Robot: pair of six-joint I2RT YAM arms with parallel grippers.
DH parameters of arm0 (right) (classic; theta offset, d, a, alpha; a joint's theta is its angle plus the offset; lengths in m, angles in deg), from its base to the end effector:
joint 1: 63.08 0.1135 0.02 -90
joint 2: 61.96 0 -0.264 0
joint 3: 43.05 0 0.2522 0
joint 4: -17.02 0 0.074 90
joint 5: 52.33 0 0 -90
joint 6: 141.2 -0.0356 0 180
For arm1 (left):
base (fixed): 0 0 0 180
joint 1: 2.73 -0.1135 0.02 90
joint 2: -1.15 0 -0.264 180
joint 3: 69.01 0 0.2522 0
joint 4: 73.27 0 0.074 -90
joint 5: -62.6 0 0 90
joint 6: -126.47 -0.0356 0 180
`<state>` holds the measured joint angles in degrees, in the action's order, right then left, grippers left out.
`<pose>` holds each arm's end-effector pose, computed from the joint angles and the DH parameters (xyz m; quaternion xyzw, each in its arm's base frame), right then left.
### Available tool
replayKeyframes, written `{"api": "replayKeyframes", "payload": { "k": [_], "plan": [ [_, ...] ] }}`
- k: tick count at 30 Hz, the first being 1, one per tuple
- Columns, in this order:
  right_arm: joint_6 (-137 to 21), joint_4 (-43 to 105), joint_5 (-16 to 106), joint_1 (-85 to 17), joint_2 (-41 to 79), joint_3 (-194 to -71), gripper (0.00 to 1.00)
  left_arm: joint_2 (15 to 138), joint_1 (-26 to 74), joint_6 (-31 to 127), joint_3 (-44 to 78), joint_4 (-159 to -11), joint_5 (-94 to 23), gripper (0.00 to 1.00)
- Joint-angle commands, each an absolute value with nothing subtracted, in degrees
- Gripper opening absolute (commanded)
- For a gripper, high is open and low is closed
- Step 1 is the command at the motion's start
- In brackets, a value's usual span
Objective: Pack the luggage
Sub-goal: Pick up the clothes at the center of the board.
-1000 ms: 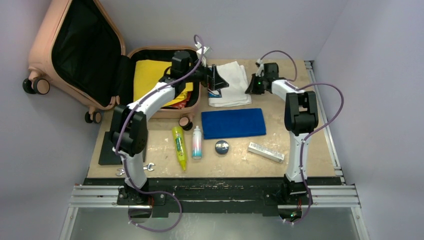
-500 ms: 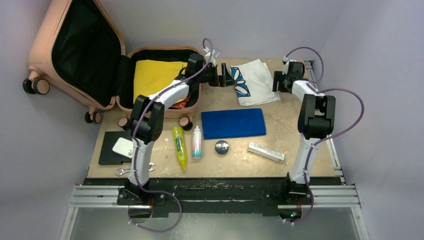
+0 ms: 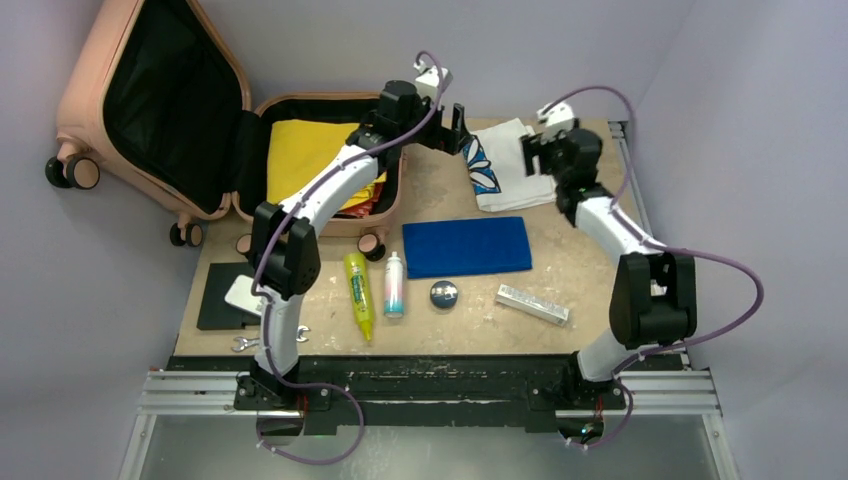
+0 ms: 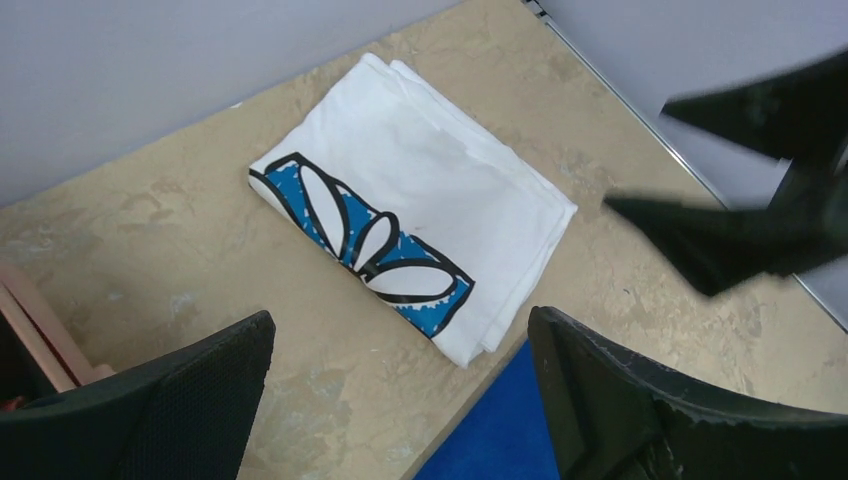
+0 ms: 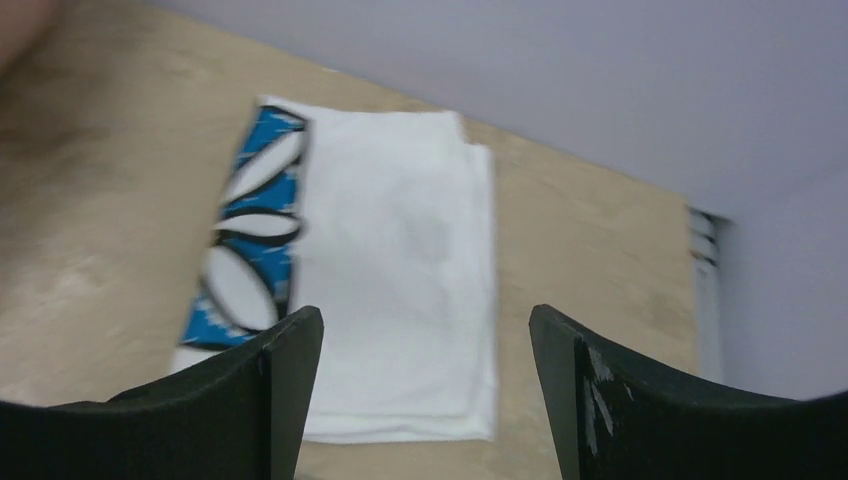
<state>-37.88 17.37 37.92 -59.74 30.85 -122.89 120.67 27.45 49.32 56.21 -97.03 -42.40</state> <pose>0.3847 0.0226 0.2953 -0.1150 0.7759 -0.0523 0.6181 0.4311 -0.2614 0.3347 0.1967 0.7817 -0.3118 0.5030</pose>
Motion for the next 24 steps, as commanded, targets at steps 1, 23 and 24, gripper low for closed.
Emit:
{"api": "replayKeyframes", "payload": {
  "k": [1,23,24],
  "plan": [
    [-30.45,4.40,45.72,-53.26,28.20,-113.81,0.79,122.29,25.84,52.79,57.81,-93.63,-45.35,0.96],
    [-22.84,-1.14,42.22,-44.00,41.00,-111.73,0.79,138.06,24.78,79.10,61.27,-85.18,-51.65,0.99],
    [-22.41,-1.31,41.29,-43.81,41.63,-111.78,0.79,138.73,24.78,79.26,61.72,-85.18,-51.87,0.99]
  ]
}}
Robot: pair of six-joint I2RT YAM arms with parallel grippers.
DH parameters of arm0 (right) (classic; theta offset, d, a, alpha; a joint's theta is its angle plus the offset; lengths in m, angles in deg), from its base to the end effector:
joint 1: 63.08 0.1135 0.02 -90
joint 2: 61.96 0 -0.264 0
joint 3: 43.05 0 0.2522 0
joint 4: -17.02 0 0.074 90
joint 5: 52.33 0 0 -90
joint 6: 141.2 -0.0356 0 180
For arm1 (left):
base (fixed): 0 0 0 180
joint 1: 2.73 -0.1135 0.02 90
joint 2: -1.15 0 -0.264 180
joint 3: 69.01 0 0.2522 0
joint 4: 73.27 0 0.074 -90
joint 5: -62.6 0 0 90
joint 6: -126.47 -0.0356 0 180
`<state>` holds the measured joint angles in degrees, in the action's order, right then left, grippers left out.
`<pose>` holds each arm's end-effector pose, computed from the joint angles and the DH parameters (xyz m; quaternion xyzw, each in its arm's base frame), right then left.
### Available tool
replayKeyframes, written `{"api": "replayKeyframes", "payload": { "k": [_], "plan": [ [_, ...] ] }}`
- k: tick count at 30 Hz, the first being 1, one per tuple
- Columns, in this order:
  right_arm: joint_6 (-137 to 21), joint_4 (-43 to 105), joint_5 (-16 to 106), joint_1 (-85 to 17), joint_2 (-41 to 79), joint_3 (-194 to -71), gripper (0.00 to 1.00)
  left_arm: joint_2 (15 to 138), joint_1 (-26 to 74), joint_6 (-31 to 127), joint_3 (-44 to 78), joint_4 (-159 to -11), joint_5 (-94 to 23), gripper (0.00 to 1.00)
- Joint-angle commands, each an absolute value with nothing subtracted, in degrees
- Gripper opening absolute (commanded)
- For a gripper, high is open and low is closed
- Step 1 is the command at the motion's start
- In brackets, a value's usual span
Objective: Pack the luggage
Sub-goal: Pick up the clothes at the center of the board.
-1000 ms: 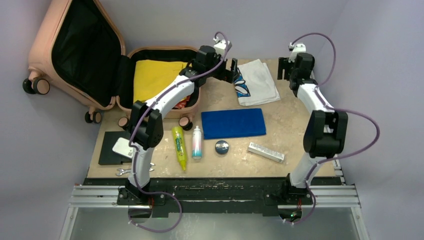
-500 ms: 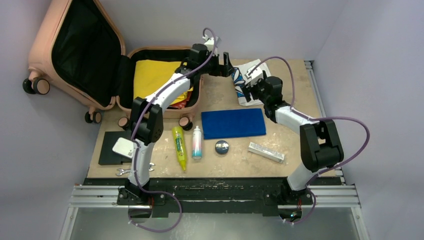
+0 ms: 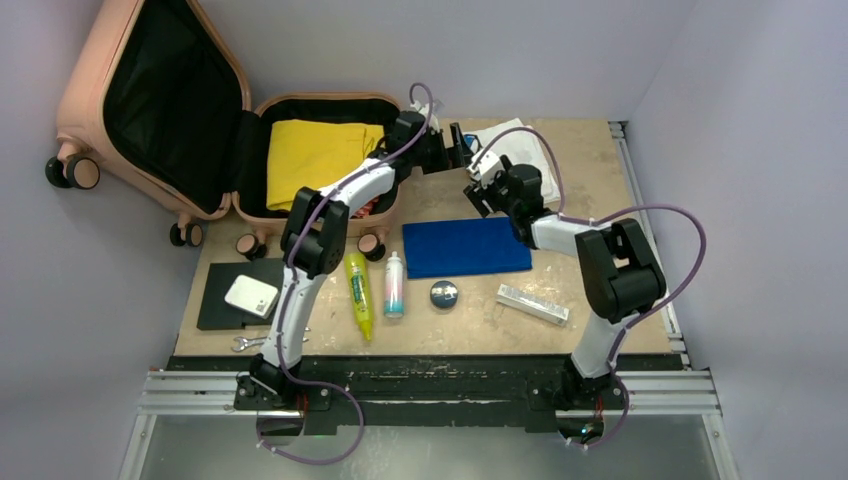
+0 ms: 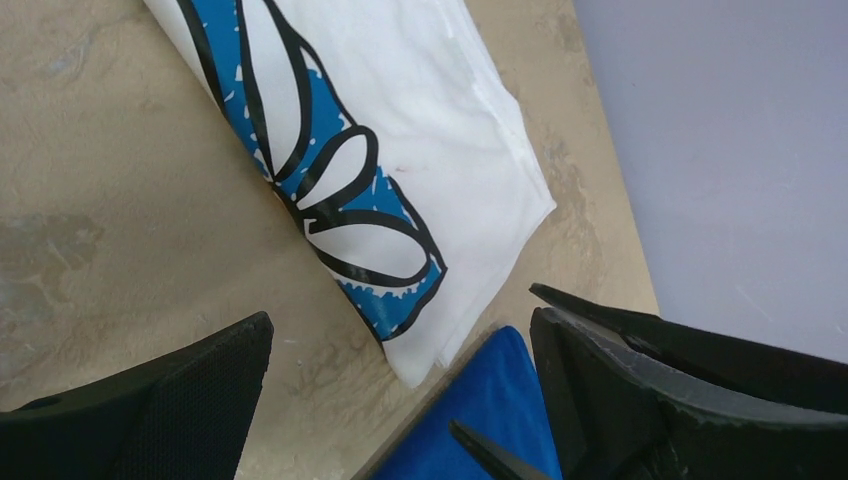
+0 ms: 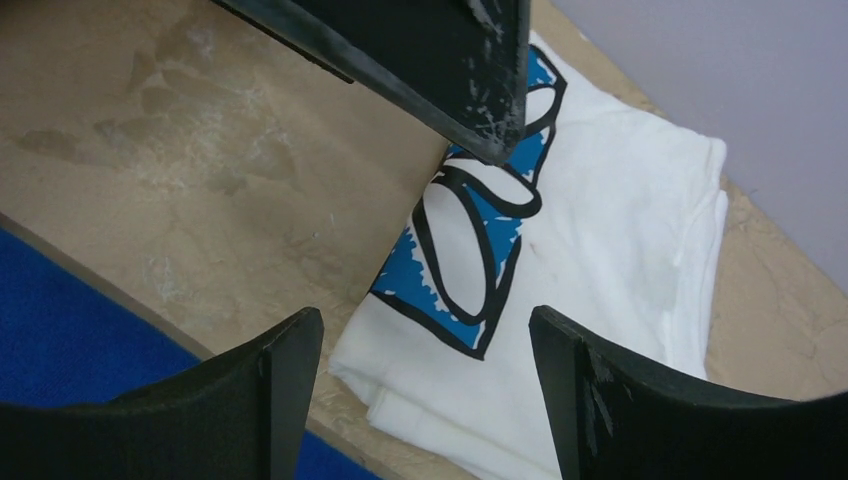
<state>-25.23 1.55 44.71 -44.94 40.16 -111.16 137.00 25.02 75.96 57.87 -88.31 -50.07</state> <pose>0.3675 0.1250 0.1958 -0.3375 0.7375 0.0099 0.5849 0.4858 -0.2711 0.2146 0.0224 0.8290 -0.4329 0.3534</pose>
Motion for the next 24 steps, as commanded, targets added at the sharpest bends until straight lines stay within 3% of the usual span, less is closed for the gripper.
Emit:
{"api": "replayKeyframes", "payload": {
  "k": [1,24],
  "plan": [
    [-21.99,-1.30,40.28,-43.64,42.38,-112.12,0.79,139.35,24.78,79.40,62.24,-85.10,-52.01,0.99],
    [-17.24,2.04,32.17,-41.51,49.54,-116.42,0.78,150.02,24.70,84.31,69.29,-82.39,-57.07,0.99]
  ]
}}
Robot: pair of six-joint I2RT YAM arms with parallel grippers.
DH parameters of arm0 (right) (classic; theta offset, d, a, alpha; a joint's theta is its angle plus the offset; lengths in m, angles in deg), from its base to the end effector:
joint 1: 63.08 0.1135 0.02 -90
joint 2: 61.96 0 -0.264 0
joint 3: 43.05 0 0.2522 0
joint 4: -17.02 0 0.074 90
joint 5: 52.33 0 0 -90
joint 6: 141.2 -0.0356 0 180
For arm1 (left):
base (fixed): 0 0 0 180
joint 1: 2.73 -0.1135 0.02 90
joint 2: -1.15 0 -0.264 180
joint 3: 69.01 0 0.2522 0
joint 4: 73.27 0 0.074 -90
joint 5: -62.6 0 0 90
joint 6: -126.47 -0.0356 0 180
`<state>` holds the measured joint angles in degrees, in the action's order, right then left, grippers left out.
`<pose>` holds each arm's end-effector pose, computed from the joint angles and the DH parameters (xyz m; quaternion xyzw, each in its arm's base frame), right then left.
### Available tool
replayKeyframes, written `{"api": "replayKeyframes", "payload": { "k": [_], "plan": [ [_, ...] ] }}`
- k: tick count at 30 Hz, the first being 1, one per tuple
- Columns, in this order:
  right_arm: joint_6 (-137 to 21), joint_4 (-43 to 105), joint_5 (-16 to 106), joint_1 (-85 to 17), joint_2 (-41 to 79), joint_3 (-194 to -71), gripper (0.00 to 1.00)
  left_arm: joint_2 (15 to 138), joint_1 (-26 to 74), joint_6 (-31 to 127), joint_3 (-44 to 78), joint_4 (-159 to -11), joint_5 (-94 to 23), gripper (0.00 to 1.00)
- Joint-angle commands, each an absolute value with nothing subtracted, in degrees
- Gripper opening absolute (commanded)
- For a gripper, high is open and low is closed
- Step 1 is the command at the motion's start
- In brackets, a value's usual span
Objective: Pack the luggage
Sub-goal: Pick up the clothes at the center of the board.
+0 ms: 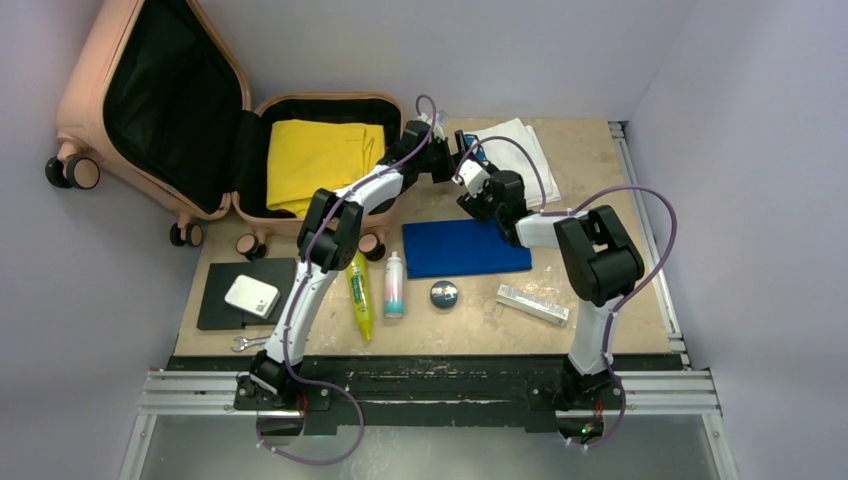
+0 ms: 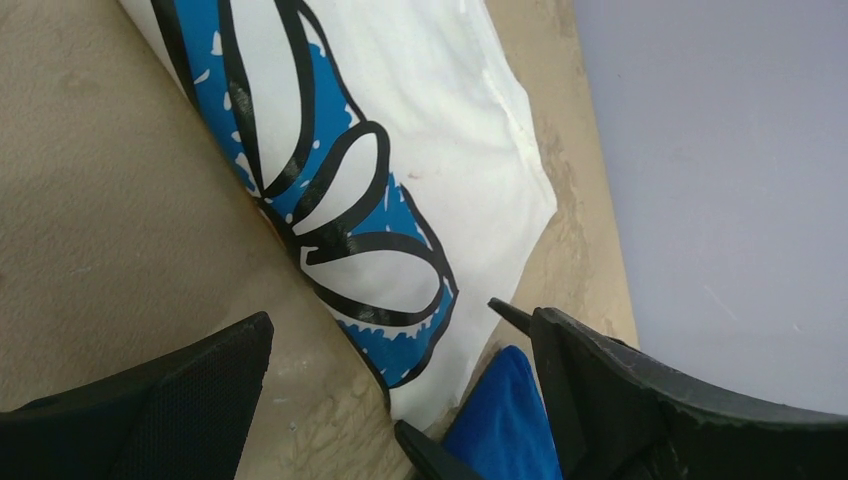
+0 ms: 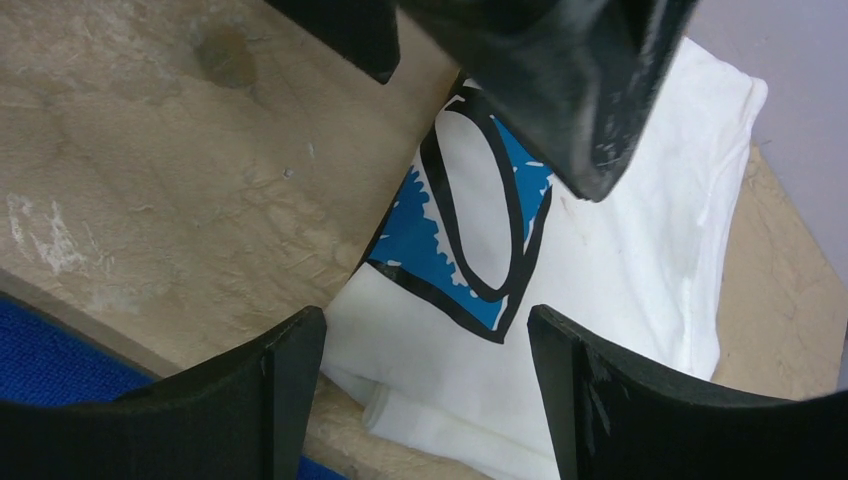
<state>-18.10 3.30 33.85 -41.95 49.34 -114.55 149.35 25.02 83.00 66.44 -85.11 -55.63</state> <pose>0.3815 0.1449 0.1499 -0.3708 0.7628 -0.0833 0.5232 0.5109 -0.2878 0.1531 -0.0031 0.8266 -0.4800 0.2938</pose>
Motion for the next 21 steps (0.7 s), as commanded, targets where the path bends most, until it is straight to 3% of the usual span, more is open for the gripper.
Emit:
{"api": "replayKeyframes", "payload": {
  "k": [1,21],
  "plan": [
    [-17.24,2.11,32.13,-41.40,49.64,-116.45,0.78,150.12,24.70,84.45,69.38,-82.37,-57.18,0.99],
    [-17.24,3.16,32.94,-41.20,49.97,-116.66,0.78,150.77,23.55,85.60,70.56,-83.26,-60.14,0.99]
  ]
}}
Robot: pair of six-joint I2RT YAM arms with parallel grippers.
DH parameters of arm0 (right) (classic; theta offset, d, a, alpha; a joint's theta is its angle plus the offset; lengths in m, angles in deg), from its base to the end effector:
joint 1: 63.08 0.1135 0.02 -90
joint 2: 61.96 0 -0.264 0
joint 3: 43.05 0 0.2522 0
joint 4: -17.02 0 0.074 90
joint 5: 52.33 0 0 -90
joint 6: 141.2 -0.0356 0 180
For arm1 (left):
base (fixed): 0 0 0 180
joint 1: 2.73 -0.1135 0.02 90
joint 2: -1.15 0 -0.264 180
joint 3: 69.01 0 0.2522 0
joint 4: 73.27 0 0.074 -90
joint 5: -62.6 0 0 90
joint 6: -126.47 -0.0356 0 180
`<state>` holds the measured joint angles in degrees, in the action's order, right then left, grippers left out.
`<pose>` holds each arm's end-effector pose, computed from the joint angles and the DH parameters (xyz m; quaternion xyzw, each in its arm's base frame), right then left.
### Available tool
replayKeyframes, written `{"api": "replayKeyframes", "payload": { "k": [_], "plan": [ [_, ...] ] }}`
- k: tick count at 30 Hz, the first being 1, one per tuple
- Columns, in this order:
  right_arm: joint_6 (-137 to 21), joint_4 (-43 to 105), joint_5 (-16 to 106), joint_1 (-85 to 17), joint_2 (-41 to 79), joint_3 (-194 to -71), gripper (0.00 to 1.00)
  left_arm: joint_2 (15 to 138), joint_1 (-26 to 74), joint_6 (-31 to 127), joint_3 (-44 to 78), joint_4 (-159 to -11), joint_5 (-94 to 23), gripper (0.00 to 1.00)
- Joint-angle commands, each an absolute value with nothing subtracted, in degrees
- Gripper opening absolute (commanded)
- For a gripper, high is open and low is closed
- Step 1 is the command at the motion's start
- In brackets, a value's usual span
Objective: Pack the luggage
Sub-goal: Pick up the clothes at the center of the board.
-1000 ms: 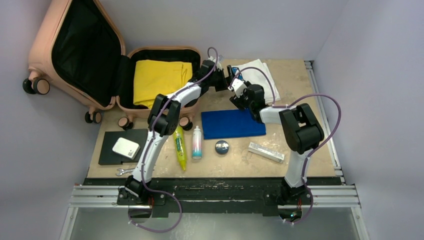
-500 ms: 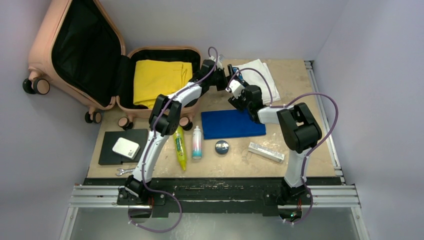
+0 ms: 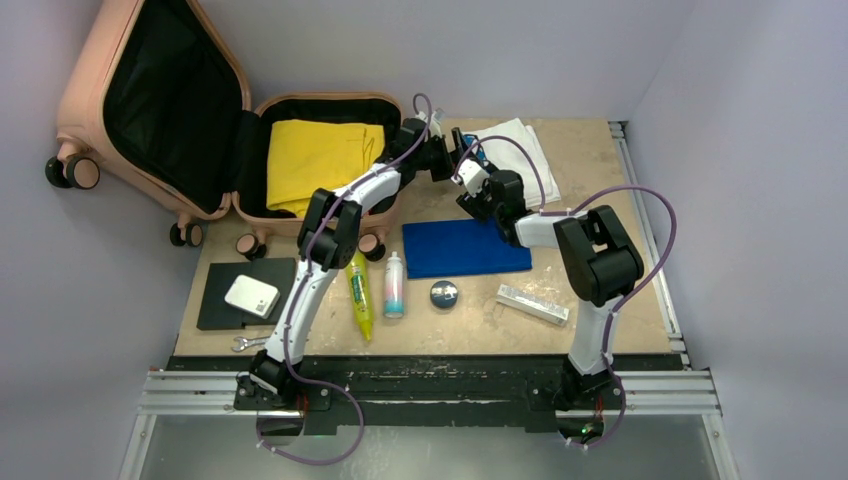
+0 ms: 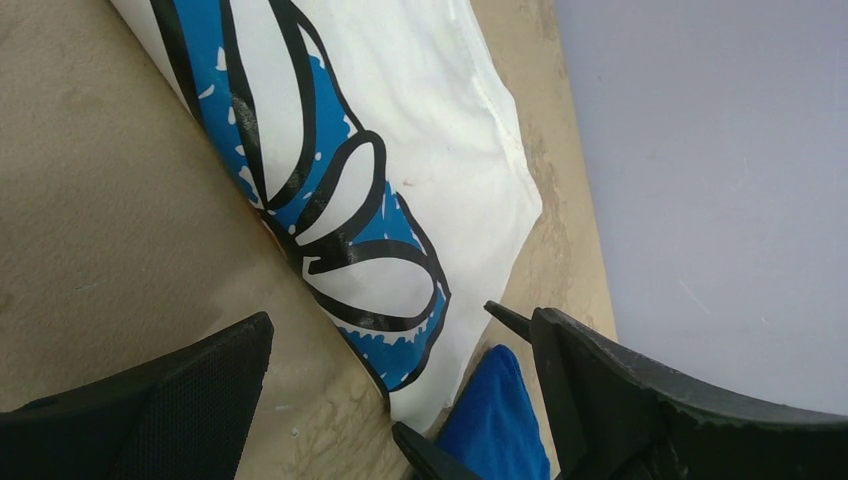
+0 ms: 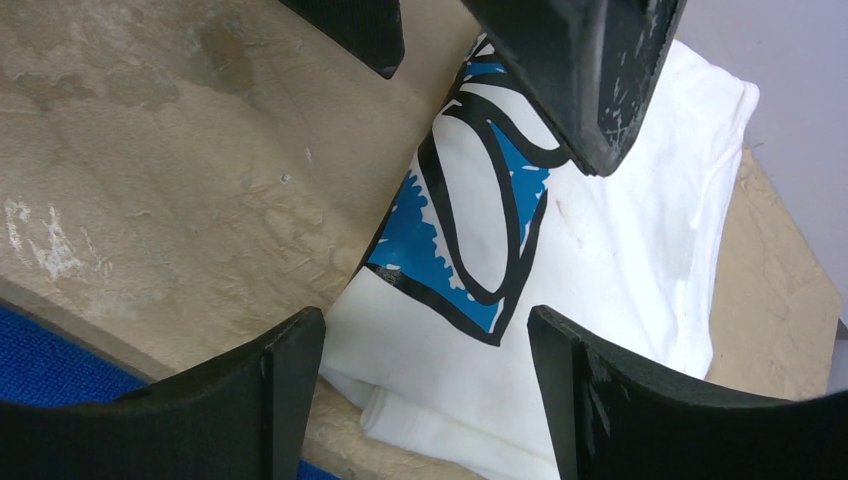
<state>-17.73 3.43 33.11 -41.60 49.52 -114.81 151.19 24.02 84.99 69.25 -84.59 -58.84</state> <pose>0.3816 0.1471 0.1498 -0.3726 0.7620 -0.0888 0.5221 0.5199 -0.2829 0.1529 -0.0050 0.8169 -0.5030 0.2821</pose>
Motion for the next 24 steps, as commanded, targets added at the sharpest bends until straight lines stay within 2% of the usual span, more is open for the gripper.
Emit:
{"api": "replayKeyframes", "payload": {
  "k": [1,24],
  "plan": [
    [-17.24,3.23,32.92,-41.27,50.00,-116.70,0.78,150.74,23.55,85.58,70.54,-83.25,-60.11,0.99],
    [-17.24,3.15,33.83,-41.24,46.00,-115.78,0.78,152.06,23.55,86.82,71.75,-82.49,-61.04,0.99]
  ]
}}
